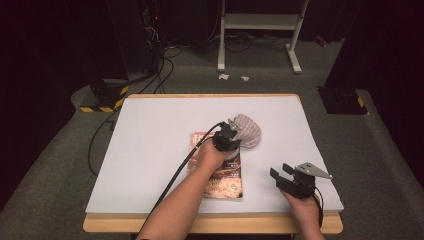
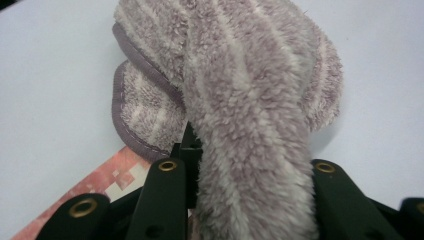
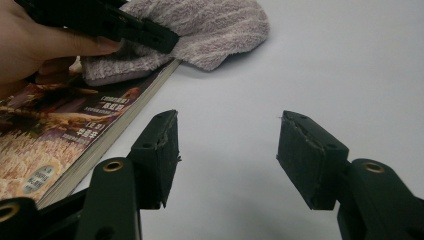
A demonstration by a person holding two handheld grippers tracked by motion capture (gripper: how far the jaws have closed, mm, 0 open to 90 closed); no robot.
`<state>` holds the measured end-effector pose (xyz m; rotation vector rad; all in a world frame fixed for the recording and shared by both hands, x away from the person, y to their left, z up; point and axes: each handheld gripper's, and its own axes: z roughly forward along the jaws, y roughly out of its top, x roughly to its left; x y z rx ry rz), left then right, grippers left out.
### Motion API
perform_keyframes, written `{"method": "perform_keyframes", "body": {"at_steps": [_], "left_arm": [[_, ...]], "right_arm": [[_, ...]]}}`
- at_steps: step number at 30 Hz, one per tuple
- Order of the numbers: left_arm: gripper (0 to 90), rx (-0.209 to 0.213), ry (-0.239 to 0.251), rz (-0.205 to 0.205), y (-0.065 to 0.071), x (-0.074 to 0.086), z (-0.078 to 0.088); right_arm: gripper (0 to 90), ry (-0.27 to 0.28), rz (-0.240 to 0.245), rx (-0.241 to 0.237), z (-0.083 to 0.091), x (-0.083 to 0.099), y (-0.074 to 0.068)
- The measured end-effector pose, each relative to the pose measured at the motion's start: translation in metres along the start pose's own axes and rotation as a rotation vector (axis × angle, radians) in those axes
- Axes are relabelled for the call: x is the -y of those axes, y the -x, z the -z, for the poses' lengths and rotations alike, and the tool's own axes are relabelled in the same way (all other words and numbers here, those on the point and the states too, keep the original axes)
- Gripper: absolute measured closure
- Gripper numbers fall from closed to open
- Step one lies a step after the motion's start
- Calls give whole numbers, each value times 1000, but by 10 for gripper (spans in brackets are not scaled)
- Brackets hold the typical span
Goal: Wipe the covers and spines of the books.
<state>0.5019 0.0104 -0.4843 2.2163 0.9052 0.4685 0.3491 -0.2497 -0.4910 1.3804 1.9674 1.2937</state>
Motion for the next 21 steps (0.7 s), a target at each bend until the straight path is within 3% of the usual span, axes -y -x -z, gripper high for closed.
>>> {"method": "perform_keyframes", "body": {"at_steps": [4, 5, 6, 8, 9, 10, 11, 14, 19, 21], "left_arm": [[661, -22, -9, 56, -26, 11, 8], [661, -22, -9, 56, -26, 11, 8], [662, -51, -21, 78, -47, 22, 17], [662, -62, -17, 89, -54, 27, 20], [663, -97, -14, 132, -75, 42, 32], [664, -109, -15, 148, -83, 48, 37], [665, -109, -15, 148, -83, 48, 37], [666, -166, -17, 174, -103, 70, 57], [667, -182, -7, 210, -114, 85, 68], [668, -173, 7, 247, -117, 90, 72]], "right_arm": [[417, -5, -7, 5, 1, 2, 2], [417, -5, -7, 5, 1, 2, 2], [417, -3, -5, 6, 2, 2, 3], [417, 0, -2, 8, 3, 1, 3], [418, 1, 0, 13, 3, 1, 2], [419, 1, 0, 15, 3, 1, 2], [419, 1, 0, 15, 3, 1, 2], [418, -7, 0, 14, 0, 2, 2], [419, -15, 15, 17, -2, 2, -1], [418, -15, 16, 20, -1, 2, -2]]}}
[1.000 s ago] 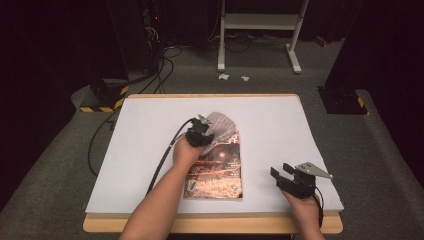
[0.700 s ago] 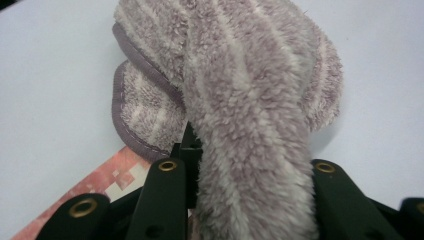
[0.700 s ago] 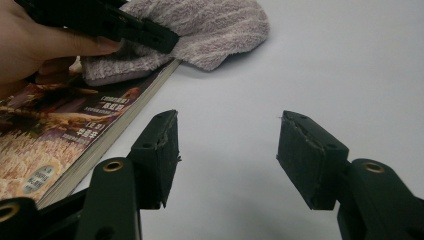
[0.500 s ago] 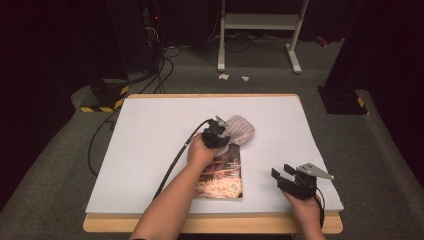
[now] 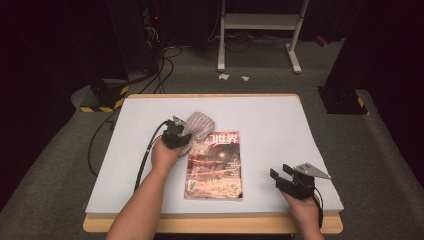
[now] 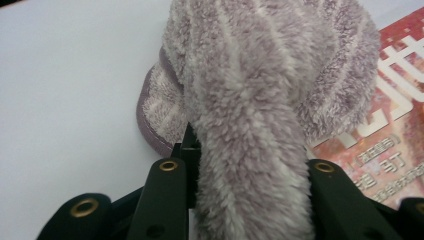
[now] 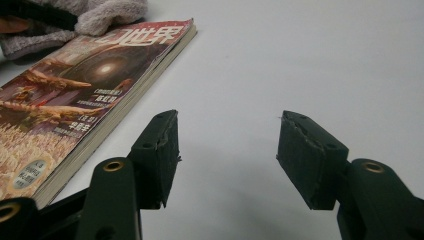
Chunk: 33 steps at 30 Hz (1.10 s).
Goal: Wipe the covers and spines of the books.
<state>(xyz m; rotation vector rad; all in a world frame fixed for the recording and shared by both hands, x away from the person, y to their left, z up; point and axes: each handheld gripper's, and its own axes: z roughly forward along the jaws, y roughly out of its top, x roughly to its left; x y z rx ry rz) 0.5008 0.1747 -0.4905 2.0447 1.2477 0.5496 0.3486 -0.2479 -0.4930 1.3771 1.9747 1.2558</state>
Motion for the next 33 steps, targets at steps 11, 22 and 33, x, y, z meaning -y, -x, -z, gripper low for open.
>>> {"method": "perform_keyframes", "body": {"at_steps": [11, 22, 33], "left_arm": [[669, 29, 78, 19, -2, 2, 27], [674, -8, 108, -15, -20, 24, 64], [673, -43, 81, -5, -39, 50, 94]], "right_arm": [[445, -10, 15, -2, -2, 0, -4], [458, -32, 40, 1, -4, 1, -6], [472, -50, 58, 24, -6, 2, -7]]}}
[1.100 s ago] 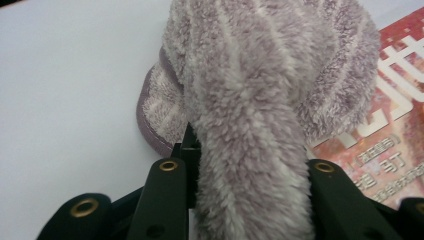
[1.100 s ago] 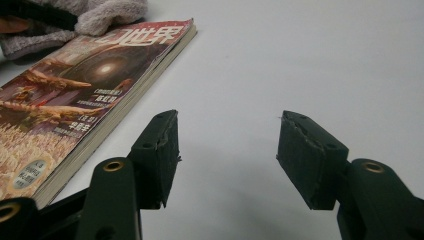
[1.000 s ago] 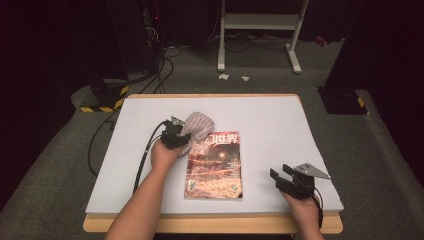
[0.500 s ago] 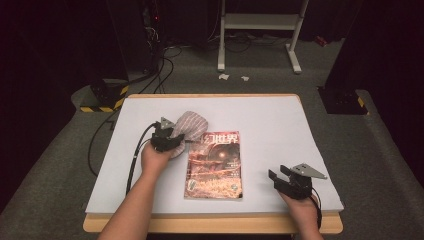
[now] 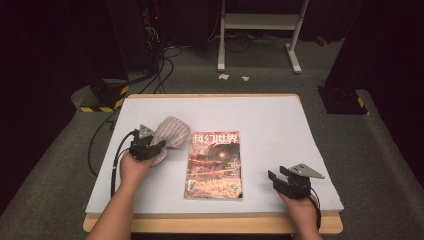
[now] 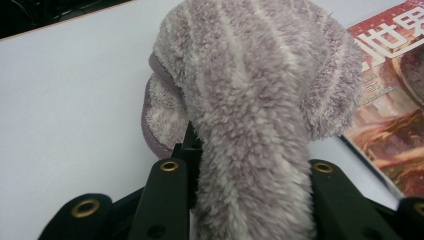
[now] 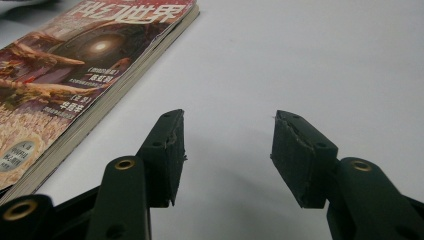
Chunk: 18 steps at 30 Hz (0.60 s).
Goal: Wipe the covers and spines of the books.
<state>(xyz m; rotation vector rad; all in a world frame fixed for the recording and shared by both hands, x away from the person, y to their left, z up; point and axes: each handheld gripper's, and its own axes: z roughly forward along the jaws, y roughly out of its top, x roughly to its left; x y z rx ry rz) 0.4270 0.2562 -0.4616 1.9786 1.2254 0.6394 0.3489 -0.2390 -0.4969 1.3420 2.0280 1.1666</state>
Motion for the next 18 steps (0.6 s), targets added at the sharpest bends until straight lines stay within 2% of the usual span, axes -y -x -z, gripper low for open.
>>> {"method": "perform_keyframes", "body": {"at_steps": [6, 10, 11, 12, 14, 18], "left_arm": [[671, -34, -21, -1, -6, 11, 14], [668, -51, -18, 31, -15, 18, 24], [666, -51, -18, 31, -15, 18, 24], [665, -54, -27, 53, -19, 22, 26], [662, -55, -33, 65, -20, 26, 25], [655, -54, -43, 70, -20, 32, 23]], "right_arm": [[477, 2, -4, 8, 2, 1, 1], [487, 9, -4, 10, 3, 1, 2], [487, 9, -4, 10, 3, 1, 2], [490, 9, -5, 9, 2, 2, 2], [492, 7, -3, 4, 1, 2, 2], [503, 11, 4, -1, 1, 2, 1]]}}
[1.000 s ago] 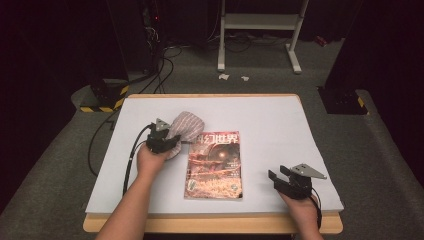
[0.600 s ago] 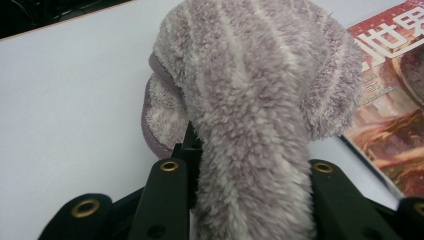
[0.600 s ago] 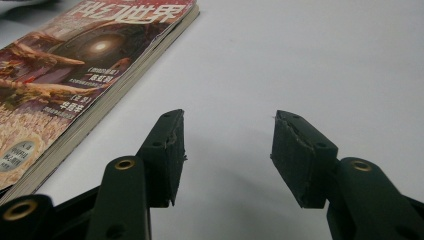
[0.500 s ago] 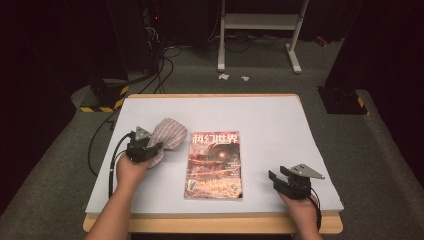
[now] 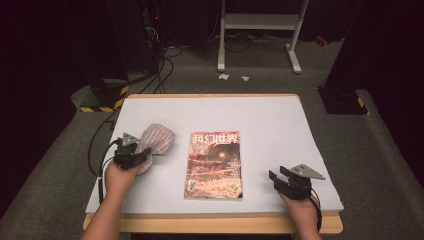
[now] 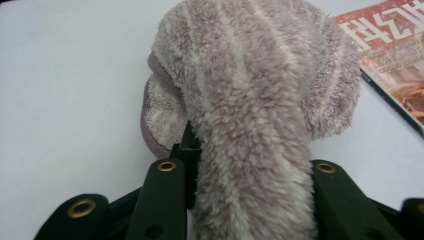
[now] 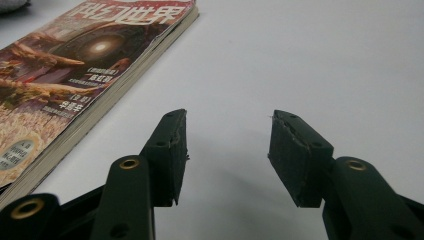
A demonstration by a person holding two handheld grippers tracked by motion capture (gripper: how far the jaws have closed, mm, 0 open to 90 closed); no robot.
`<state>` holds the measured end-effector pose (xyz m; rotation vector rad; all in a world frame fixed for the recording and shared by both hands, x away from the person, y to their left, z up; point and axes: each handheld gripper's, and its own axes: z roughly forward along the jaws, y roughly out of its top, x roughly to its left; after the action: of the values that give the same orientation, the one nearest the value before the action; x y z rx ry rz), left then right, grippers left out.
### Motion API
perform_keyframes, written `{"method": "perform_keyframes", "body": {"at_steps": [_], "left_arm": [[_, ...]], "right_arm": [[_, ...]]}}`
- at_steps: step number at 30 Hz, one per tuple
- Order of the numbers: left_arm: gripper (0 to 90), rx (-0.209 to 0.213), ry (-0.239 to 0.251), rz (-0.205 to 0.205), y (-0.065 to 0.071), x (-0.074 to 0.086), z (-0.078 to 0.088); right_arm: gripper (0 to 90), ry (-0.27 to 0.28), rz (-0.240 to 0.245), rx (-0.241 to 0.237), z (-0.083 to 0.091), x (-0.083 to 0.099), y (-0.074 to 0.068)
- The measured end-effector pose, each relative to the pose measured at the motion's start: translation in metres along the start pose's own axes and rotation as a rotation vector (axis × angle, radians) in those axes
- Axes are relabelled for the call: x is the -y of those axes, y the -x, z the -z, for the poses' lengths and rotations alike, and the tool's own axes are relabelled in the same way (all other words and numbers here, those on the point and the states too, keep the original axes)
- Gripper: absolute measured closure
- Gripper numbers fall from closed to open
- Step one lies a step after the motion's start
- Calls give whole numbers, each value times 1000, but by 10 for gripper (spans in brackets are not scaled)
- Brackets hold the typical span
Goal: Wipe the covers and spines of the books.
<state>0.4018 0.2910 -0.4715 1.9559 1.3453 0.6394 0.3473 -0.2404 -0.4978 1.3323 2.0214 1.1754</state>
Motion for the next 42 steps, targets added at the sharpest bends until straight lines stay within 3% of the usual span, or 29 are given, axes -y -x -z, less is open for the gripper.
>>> {"method": "perform_keyframes", "body": {"at_steps": [3, 11, 17, 22, 27, 35, 39, 42], "left_arm": [[641, 3, -17, 33, -3, 6, -5], [604, 2, -45, 43, -4, 17, -14], [375, 27, -46, 64, -6, 16, -9], [301, 30, 3, 66, -5, 10, 12], [279, 41, 27, 46, 2, 3, 23], [240, 53, 40, 67, 4, 1, 29], [249, 78, 67, 62, 9, 0, 33], [265, 120, 72, 38, 22, -3, 33]], "right_arm": [[501, -4, 35, 2, -1, 2, -3], [494, 9, 42, 13, -1, 2, -5], [469, 3, 31, 12, -2, 1, -5], [462, 7, 35, -2, -1, 0, -6], [458, 7, 35, -4, -1, 0, -7], [457, 9, 32, -3, 0, 0, -7], [454, 8, 33, -4, -1, 0, -8], [453, 7, 38, -9, -2, 0, -9]]}}
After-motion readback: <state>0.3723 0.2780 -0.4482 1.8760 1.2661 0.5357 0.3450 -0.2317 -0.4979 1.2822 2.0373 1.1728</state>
